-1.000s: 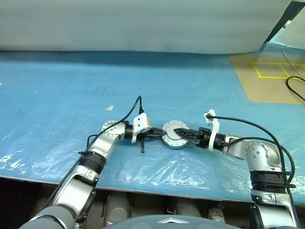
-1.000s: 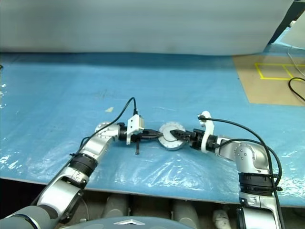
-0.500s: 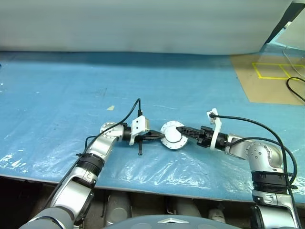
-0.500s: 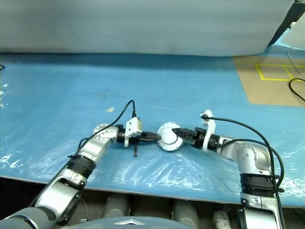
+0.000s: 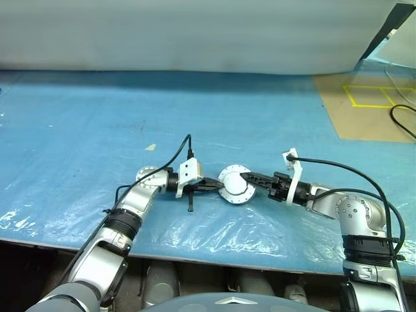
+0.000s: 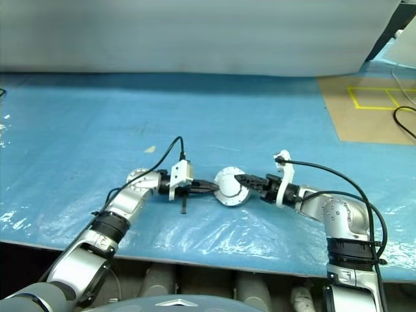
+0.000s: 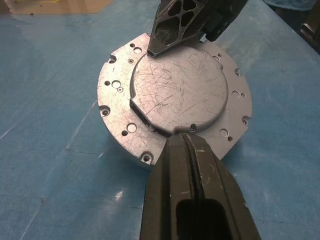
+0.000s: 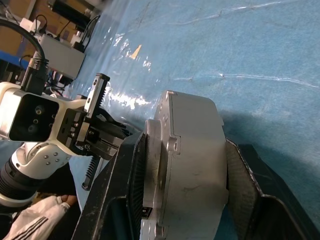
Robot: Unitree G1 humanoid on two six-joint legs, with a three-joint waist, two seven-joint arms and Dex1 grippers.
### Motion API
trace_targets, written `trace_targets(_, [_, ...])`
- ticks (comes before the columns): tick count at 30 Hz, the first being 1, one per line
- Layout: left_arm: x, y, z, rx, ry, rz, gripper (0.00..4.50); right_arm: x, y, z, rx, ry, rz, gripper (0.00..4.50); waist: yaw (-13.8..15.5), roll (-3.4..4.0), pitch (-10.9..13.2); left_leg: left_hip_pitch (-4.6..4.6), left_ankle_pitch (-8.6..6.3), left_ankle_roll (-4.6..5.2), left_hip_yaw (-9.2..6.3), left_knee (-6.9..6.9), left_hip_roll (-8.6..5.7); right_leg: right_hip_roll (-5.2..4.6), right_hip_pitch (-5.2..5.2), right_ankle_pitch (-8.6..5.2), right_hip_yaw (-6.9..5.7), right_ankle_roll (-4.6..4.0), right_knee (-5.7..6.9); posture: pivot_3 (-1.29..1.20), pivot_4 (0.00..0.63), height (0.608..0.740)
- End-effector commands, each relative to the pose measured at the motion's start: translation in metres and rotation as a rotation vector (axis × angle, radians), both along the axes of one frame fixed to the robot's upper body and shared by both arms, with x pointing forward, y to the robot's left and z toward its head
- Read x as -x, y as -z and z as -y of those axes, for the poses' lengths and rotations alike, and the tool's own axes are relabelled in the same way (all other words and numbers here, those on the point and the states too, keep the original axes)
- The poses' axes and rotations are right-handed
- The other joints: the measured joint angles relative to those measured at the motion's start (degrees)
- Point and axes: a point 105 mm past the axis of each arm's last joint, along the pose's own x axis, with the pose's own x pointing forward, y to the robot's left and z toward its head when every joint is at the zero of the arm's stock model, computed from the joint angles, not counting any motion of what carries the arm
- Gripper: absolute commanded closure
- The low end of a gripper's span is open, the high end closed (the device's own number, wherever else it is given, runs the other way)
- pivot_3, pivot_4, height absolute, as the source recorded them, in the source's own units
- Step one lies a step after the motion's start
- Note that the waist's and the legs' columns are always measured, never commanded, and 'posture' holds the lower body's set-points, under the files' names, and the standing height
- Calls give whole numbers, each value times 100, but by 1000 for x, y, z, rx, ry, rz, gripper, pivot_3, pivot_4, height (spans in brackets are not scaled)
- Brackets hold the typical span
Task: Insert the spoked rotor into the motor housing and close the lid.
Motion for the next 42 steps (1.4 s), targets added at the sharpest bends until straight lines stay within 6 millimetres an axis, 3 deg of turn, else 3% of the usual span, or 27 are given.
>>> trace_targets(1, [-1,3,5,-12,-10,0,4500,11,4,-21,-62,-76,-59,2703,-1,0,0,0,0,0,0,0,0,0,0,0,0,0,0,0,150,740])
trace_targets(11, [-2,-3,3,8,-21,3,4500,6,-6,-27,-134,-53,-52,2726,-29,0,0,-4,0,0,0,-6,2,2,-9,0,0,0,-1,0,150,740])
trace_targets(20, [0,-4,-10,13,-63,-6,4500,4,1,-32,-168,-33,-82,2765,-158,1,0,-9,0,-1,1,-14,1,3,-17,-1,-1,-2,-4,0,150,740])
trace_targets(23, [2,-8,-11,36,-79,-16,4500,4,0,-36,-179,-36,-80,3169,-154,2,1,-8,0,-1,2,-20,2,3,-21,-4,-2,-6,-4,0,150,740])
trace_targets(24, [3,-12,-12,55,-87,-19,4500,2,1,-37,-180,-25,-87,3330,-157,2,1,-7,0,-1,2,-20,2,3,-22,-4,-2,-6,-5,0,150,740])
trace_targets(35, [20,-50,-35,170,-191,-40,4500,-7,11,-37,-173,30,-113,3327,-193,9,5,-14,1,-2,4,-33,1,6,-46,-12,-8,-18,-1,0,150,740])
trace_targets(42, [25,-96,-56,347,-287,-93,4500,-9,20,-35,-154,61,-150,3327,-206,10,6,-13,0,-3,5,-37,-5,13,-45,-15,-8,-23,1,0,150,740])
